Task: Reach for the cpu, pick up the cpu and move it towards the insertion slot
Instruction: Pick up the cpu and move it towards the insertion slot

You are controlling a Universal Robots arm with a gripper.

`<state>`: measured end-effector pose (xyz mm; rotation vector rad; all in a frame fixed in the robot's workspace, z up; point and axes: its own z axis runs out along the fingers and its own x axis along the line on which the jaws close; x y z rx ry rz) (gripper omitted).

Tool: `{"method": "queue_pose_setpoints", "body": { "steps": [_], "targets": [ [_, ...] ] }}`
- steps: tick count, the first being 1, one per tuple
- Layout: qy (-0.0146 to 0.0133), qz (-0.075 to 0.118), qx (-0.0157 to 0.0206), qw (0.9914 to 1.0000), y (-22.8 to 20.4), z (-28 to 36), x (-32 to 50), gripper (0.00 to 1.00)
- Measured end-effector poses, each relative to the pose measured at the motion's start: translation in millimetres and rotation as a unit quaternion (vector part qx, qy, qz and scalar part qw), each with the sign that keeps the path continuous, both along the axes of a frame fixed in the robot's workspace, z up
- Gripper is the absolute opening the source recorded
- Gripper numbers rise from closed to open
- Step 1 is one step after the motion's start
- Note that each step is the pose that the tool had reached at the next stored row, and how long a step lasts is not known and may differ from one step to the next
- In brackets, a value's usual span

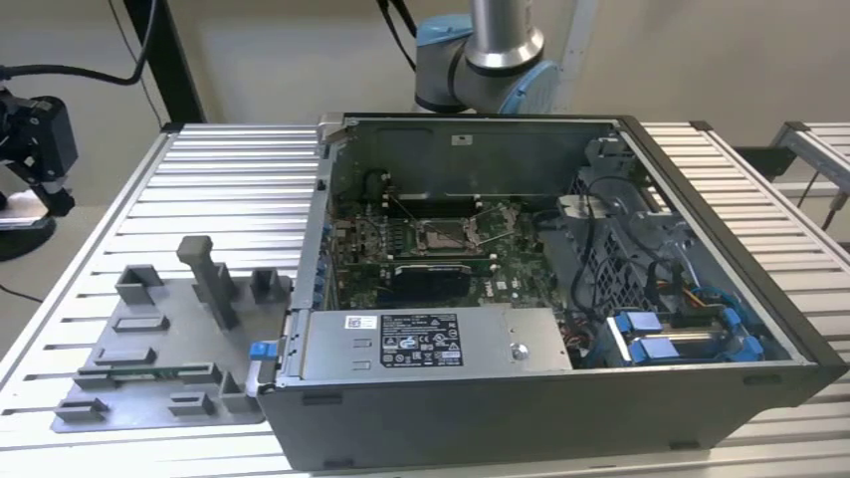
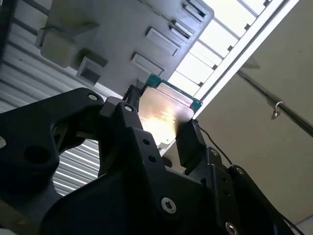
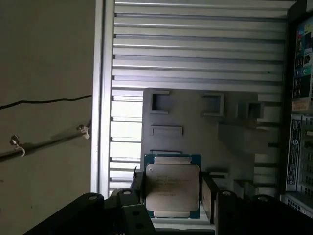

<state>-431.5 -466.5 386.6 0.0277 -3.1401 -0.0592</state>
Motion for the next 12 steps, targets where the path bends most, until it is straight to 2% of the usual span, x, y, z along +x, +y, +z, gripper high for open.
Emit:
{"method": "queue_pose_setpoints", "body": {
  "steps": [10, 12],
  "targets": [
    [0.0, 0.0, -0.0002, 1.0, 0.1, 0.1, 0.3, 0.0],
    [0.0, 0.0, -0.0002, 1.0, 0.1, 0.1, 3.9, 0.0]
  ]
}}
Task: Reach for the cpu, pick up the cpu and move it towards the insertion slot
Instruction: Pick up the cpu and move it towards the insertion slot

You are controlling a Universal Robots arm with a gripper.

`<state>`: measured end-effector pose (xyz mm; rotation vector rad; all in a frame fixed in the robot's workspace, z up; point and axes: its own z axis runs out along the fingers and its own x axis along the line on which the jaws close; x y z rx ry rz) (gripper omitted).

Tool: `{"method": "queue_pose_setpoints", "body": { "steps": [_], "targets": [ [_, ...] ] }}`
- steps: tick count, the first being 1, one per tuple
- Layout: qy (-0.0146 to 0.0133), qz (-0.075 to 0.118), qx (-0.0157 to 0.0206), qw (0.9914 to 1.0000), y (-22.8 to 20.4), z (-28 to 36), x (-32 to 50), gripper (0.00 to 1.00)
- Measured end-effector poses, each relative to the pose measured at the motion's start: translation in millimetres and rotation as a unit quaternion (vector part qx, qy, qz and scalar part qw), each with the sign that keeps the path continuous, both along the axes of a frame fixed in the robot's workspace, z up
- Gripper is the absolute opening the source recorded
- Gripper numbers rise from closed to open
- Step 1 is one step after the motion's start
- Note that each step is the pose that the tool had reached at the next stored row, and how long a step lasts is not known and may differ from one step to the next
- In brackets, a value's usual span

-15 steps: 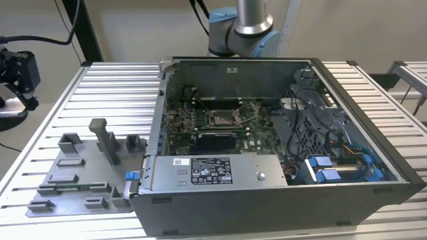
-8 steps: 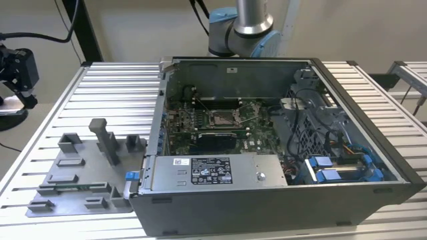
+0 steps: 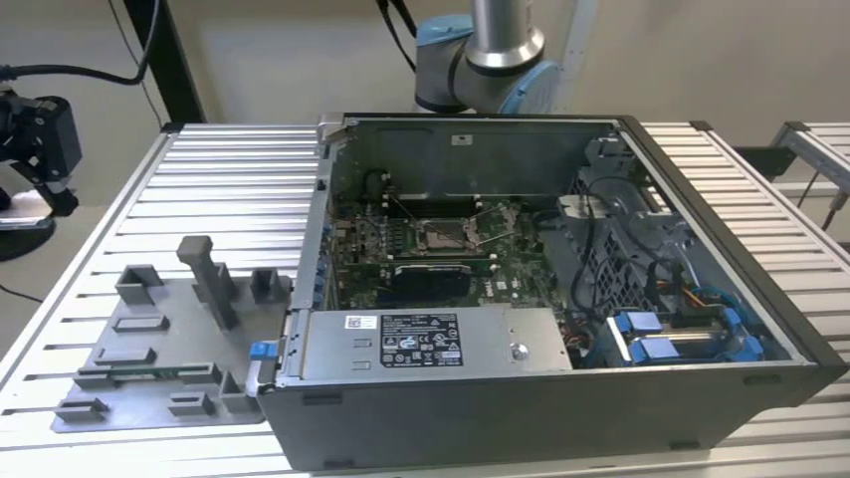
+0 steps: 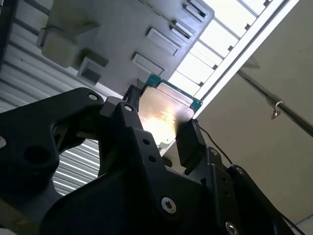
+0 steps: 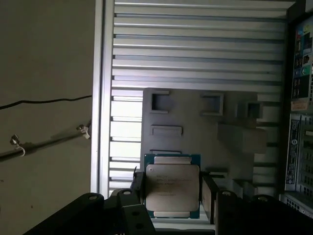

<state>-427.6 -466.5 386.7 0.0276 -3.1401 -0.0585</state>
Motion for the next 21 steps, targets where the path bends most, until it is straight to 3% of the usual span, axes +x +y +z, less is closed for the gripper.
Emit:
{"method": "queue_pose_setpoints", "body": {
  "steps": [10, 21],
  "targets": [
    [0.0, 0.0, 0.0, 1.0, 0.0, 0.0, 28.2, 0.0],
    [0.0001, 0.0, 0.0, 1.0, 0.0, 0.0, 65.1, 0.0]
  ]
}}
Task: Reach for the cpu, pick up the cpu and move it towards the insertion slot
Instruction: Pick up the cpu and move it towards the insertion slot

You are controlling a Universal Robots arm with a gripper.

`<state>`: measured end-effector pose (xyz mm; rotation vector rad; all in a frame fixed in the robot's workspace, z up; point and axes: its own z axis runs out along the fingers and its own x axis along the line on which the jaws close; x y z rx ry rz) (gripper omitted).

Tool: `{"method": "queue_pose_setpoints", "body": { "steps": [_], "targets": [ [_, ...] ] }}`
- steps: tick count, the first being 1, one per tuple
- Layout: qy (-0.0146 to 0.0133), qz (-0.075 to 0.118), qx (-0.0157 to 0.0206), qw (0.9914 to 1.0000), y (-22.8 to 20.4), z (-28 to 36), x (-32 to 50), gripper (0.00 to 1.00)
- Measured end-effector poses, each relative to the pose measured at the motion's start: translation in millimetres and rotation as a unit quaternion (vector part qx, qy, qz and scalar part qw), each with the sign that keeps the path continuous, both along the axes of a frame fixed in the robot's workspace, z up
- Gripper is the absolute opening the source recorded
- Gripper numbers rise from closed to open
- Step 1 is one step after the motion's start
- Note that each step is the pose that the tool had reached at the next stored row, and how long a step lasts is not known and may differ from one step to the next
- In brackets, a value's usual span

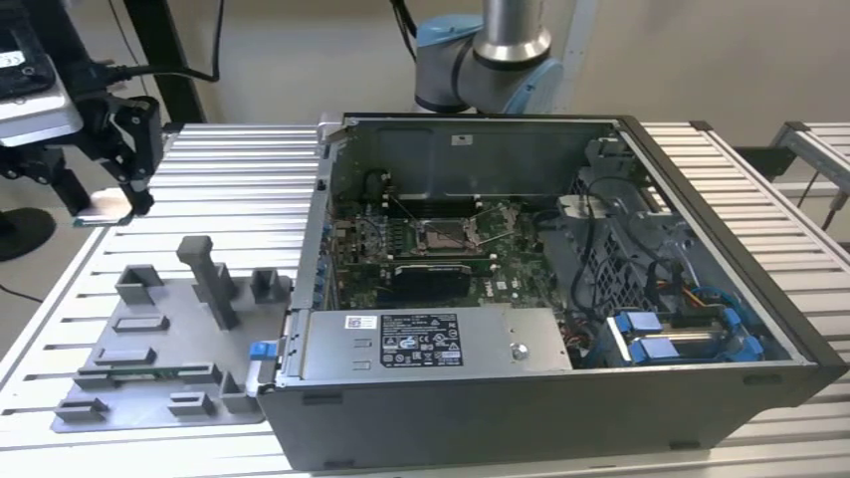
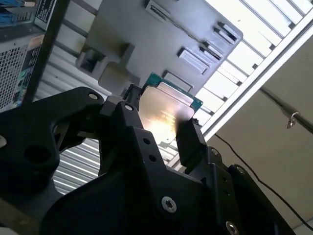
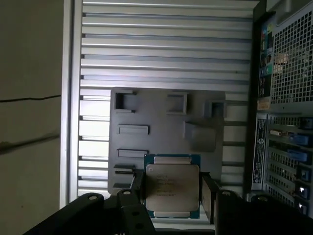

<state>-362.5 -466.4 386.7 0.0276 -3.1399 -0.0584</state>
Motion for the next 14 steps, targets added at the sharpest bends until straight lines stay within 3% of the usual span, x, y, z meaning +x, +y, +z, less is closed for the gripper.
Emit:
{"method": "queue_pose_setpoints", "body": {
  "steps": [14],
  "targets": [
    [0.0001, 0.0, 0.0, 1.0, 0.0, 0.0, 46.5, 0.0]
  ]
}}
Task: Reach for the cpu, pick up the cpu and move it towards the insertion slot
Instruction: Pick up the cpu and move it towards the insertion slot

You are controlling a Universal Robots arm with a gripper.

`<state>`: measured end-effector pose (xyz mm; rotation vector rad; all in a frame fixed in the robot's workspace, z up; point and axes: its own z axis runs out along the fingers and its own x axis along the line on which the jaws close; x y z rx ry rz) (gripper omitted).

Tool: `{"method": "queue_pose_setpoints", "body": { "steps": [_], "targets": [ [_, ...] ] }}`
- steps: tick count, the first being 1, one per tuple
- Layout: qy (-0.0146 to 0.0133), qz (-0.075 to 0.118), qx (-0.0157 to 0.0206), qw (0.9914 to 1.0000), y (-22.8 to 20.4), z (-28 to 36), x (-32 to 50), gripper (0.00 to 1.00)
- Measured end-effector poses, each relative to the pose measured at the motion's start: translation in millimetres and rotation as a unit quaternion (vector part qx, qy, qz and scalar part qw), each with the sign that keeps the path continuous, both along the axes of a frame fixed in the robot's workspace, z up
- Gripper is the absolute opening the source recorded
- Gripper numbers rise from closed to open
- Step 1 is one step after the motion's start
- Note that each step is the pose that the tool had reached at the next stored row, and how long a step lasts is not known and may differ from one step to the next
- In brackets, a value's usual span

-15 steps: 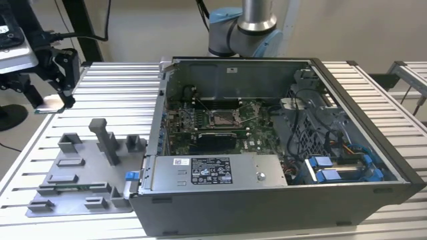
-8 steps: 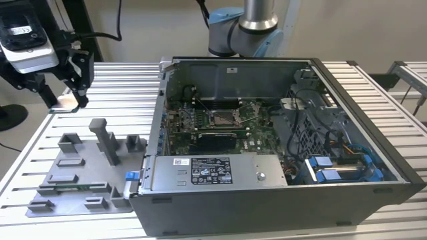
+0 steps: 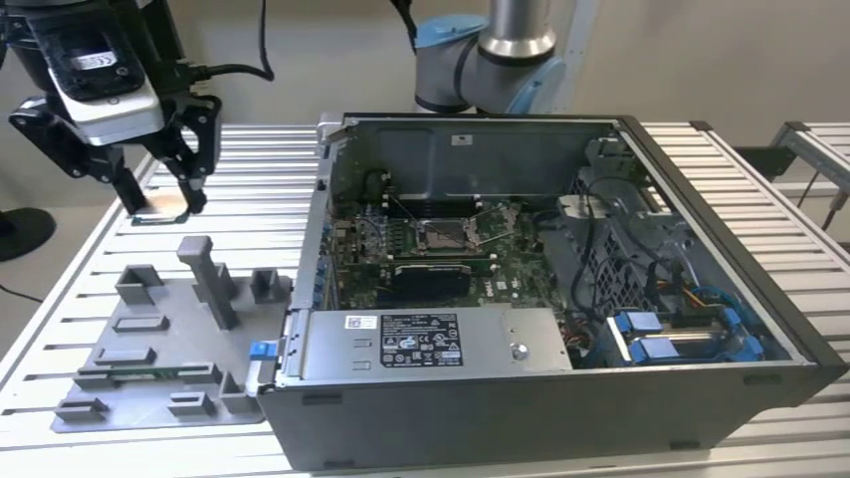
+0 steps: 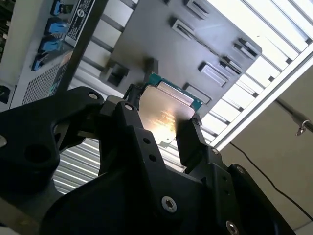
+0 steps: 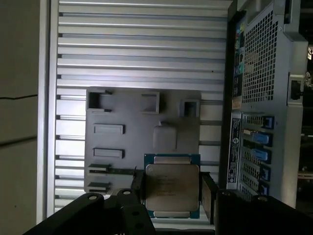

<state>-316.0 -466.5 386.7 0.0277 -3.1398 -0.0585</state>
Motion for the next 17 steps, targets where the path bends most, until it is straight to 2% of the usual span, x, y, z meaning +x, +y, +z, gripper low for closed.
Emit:
{"method": "queue_pose_setpoints", "body": {
  "steps": [17],
  "targets": [
    [0.0, 0.0, 0.0, 1.0, 0.4, 0.0, 53.3, 0.0]
  ]
}}
